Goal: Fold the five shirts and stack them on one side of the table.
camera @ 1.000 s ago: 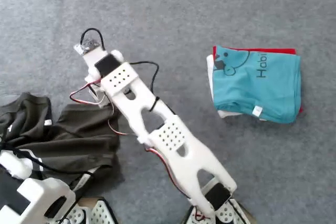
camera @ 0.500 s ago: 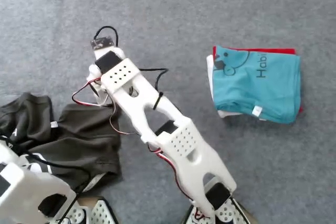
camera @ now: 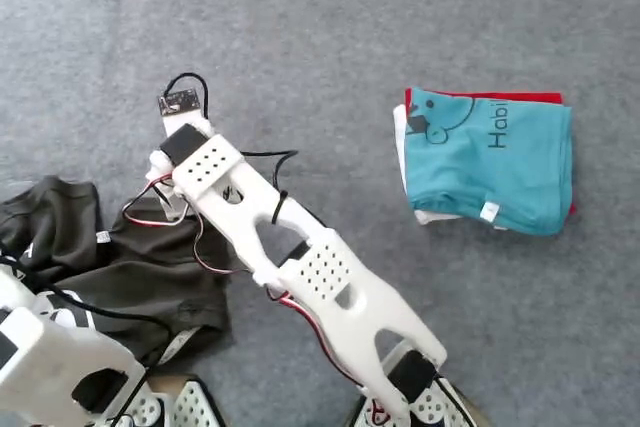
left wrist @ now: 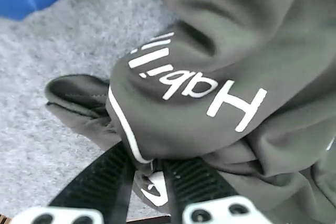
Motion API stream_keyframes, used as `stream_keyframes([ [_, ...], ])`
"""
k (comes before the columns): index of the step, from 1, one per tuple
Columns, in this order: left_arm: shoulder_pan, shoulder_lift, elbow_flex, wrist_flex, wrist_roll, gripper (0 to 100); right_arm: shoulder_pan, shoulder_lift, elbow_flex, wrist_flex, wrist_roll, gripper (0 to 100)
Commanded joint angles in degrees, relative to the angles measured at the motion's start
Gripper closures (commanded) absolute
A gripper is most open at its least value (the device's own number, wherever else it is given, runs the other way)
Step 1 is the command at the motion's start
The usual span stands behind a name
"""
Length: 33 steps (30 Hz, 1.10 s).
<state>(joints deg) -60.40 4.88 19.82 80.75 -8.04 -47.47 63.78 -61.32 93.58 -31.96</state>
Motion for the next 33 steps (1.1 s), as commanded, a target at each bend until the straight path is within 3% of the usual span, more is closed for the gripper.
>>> stream_keyframes([
  [1, 0.7, -0.4, -1.2, -0.5, 0.0, 97, 0.5, 0.9, -5.8, 1.8, -0.7, 73.7],
  [8, 0.8, -0.4, -1.1, -0.5, 0.0, 97, 1.6, 1.4, -15.4, 7.5, -0.3, 73.7],
  [24, 0.5, -0.4, -1.2, -0.4, -0.1, 97, 2.9, 2.5, -14.4, 7.6, -0.6, 73.7],
  [30, 0.7, -0.4, -1.2, -0.5, -0.1, 97, 2.9, 2.6, -14.3, 7.4, -0.2, 87.4],
  [33, 0.7, -0.4, -1.2, -0.7, -0.1, 97, 2.9, 2.9, -14.3, 7.4, -0.2, 85.2],
])
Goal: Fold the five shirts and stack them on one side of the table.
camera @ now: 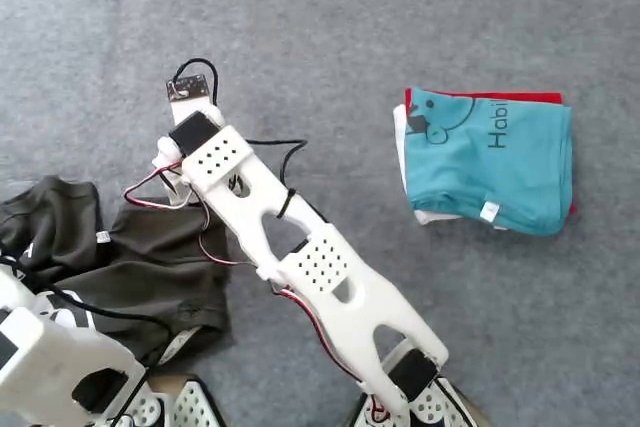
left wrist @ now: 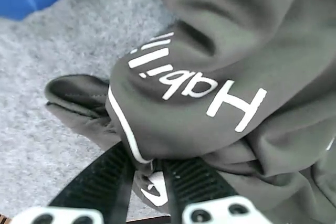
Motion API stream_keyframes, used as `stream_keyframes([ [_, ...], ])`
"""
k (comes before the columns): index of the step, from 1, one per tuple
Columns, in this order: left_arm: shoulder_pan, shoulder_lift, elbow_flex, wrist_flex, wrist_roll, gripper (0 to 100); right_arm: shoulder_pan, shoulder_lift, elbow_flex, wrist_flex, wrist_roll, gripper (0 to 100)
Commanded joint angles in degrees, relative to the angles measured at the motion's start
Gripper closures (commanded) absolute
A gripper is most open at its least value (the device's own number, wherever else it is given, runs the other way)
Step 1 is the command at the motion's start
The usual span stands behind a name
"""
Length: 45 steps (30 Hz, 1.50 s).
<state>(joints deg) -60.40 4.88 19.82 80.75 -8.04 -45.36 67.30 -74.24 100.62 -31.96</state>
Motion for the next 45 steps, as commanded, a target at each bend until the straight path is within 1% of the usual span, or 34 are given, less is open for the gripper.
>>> stream_keyframes([
  [1, 0.7, -0.4, -1.3, -0.7, -0.1, 97, 0.8, -0.2, -1.5, 0.4, -0.2, 84.6],
  [8, 0.7, -0.4, -1.3, -0.7, -0.1, 97, 1.0, 4.2, -1.9, 0.4, -0.2, 84.3],
  [16, 0.8, -0.5, -1.3, -0.4, -0.1, 97, 1.1, 4.8, -1.7, 0.4, -0.2, 84.8],
  [19, 0.7, -0.9, -1.6, -0.3, -0.1, 97, 1.7, 4.6, -1.9, 0.4, 0.0, 88.7],
  [27, 0.9, -0.9, -1.6, -0.3, -0.1, 97, 5.5, 4.5, -1.5, 0.5, 7.0, 94.9],
  [28, 2.0, -0.9, -1.6, -0.3, -0.1, 95, 5.9, 4.4, -1.5, 0.5, 7.7, 95.9],
  [31, 6.5, -0.9, -2.1, 2.0, 1.1, 82, 6.7, 4.5, -1.6, 0.4, 9.2, 98.5],
  [33, 9.3, -0.9, -4.0, 4.0, 3.8, 76, 7.0, 4.4, -1.6, 0.5, 10.9, 98.4],
  [34, 10.3, -0.9, -5.3, 4.7, 4.9, 74, 7.5, 4.4, -1.9, 0.5, 11.9, 98.4],
  [37, 12.4, -0.9, -11.9, 8.0, 6.8, 74, 9.9, 3.7, -3.6, 0.5, 14.1, 98.4],
  [39, 14.2, -0.9, -17.4, 10.9, 6.7, 74, 12.7, 2.9, -5.8, 0.3, 15.6, 98.4],
  [42, 17.1, -0.9, -24.0, 15.8, 5.5, 74, 17.8, 2.5, -12.3, 0.2, 17.3, 98.4],
  [45, 17.7, -0.9, -28.9, 18.7, 5.9, 74, 23.1, 3.7, -20.2, -0.9, 18.1, 98.4],
])
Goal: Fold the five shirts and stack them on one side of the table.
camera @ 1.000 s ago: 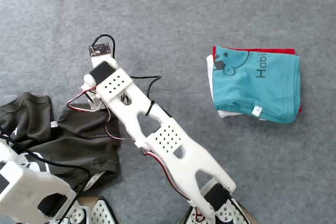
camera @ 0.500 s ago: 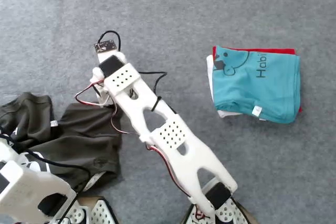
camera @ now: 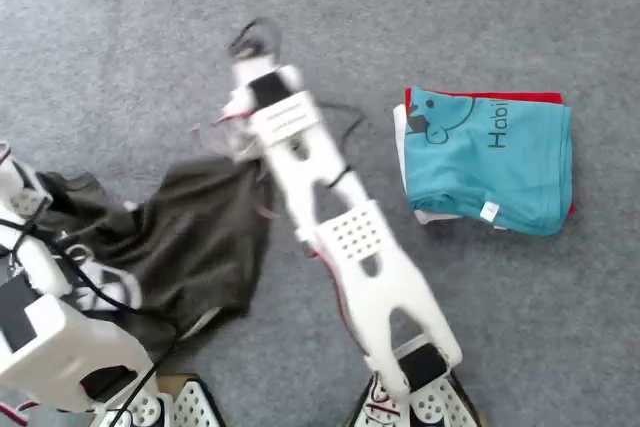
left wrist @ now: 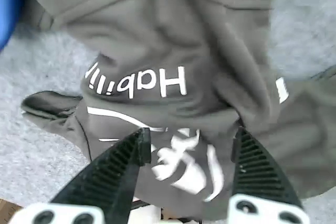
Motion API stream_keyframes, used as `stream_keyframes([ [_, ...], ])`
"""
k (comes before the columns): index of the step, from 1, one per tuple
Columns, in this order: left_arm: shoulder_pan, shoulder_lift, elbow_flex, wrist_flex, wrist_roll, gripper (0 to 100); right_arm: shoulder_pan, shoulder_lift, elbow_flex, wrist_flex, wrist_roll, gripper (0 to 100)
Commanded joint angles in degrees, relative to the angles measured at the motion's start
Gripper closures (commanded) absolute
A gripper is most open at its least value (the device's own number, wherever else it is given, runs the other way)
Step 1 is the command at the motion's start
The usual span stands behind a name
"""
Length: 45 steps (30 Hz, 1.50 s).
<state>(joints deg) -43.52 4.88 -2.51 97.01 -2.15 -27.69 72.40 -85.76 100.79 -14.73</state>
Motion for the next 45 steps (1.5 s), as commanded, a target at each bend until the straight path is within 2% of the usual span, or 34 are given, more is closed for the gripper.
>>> stream_keyframes([
  [1, 0.7, -0.9, -7.9, 2.6, 0.1, 74, 7.2, -0.8, -10.5, -1.9, 0.8, 98.4],
  [3, 0.6, -0.8, -11.1, 2.4, 1.5, 74, 10.6, -0.8, -10.0, -4.8, 0.4, 98.4],
  [5, 1.2, -0.3, -15.0, 1.1, 6.9, 74, 13.2, -0.9, -10.0, -6.9, 0.4, 98.4],
  [10, 3.8, 2.2, -15.7, -14.6, 22.0, 74, 15.6, -0.5, -9.9, -9.4, 0.4, 98.4],
  [13, 5.8, 8.1, -14.9, -22.2, 29.0, 74, 15.6, -0.3, -9.7, -8.2, 0.6, 98.4],
  [16, 7.6, 14.8, -15.6, -21.6, 33.0, 74, 15.6, 2.5, -10.0, -8.7, 0.8, 98.3],
  [21, 8.4, 24.1, -14.7, -19.5, 31.6, 75, 15.4, 5.2, -10.1, -9.1, 0.8, 98.2],
  [23, 7.6, 27.3, -13.8, -21.9, 29.1, 81, 15.4, 5.1, -10.1, -9.4, 0.8, 98.2],
  [27, 7.2, 30.0, -13.9, -22.0, 28.6, 92, 15.1, 5.3, -10.1, -11.4, 0.8, 98.2],
  [30, 8.4, 30.1, -14.7, -22.3, 26.0, 97, 15.0, 5.4, -10.0, -11.7, 0.8, 98.2],
  [34, 8.8, 29.5, -15.6, -25.9, 26.1, 97, 15.0, 5.4, -10.0, -11.8, 0.8, 98.2],
  [37, 9.3, 27.0, -23.4, -26.4, 26.2, 97, 14.9, 5.4, -10.0, -11.9, 0.8, 98.2],
  [40, 10.1, 25.4, -29.9, -28.2, 29.2, 97, 14.7, 5.4, -10.0, -12.6, 0.8, 98.2],
  [45, 8.9, 25.9, -31.2, -26.3, 29.8, 97, 14.7, 5.5, -10.0, -14.0, 0.8, 98.2],
])
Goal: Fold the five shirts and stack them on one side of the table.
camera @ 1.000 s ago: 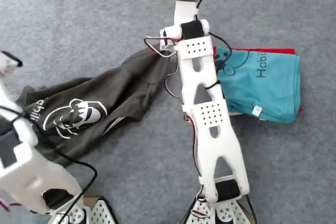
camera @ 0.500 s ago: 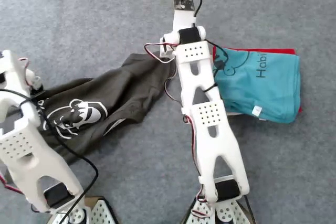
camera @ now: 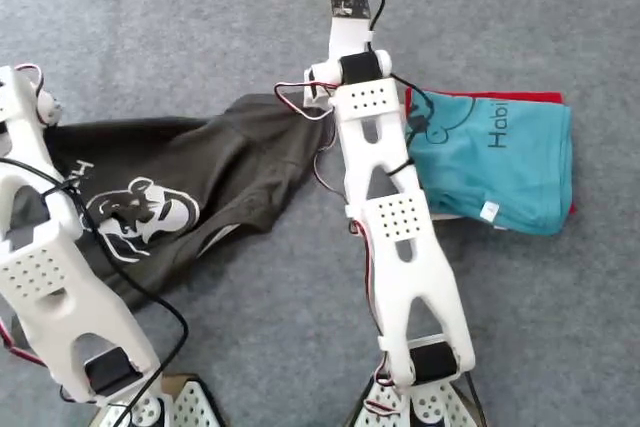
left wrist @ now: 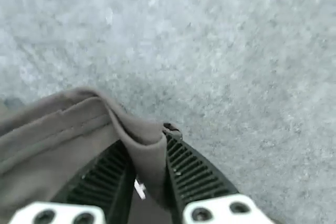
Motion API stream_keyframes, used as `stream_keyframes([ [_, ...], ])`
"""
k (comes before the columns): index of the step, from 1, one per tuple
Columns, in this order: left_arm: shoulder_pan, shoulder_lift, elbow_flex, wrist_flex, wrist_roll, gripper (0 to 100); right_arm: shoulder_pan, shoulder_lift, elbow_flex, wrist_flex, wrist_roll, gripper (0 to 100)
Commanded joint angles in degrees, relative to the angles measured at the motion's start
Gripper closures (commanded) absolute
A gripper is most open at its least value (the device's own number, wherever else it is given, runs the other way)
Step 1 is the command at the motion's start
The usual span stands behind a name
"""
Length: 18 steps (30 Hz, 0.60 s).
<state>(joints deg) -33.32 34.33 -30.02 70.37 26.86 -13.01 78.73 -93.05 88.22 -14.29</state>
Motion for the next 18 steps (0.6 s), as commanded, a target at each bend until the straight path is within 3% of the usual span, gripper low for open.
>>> stream_keyframes([
  [1, -2.4, -3.8, -4.4, -0.6, 1.0, 97, 0.0, -0.8, -2.5, -1.8, 0.4, 98.2],
  [5, -6.1, -4.3, -9.6, -1.5, 3.6, 97, -0.5, -0.8, -2.4, -1.8, 0.4, 98.1],
  [14, -4.1, 0.2, -12.2, -0.4, 0.9, 96, -1.3, -0.8, -2.4, -1.9, 0.4, 98.1],
  [18, -5.2, -2.1, -18.9, 6.6, 0.4, 83, -1.3, -0.8, -2.4, -1.9, 1.2, 98.1],
])
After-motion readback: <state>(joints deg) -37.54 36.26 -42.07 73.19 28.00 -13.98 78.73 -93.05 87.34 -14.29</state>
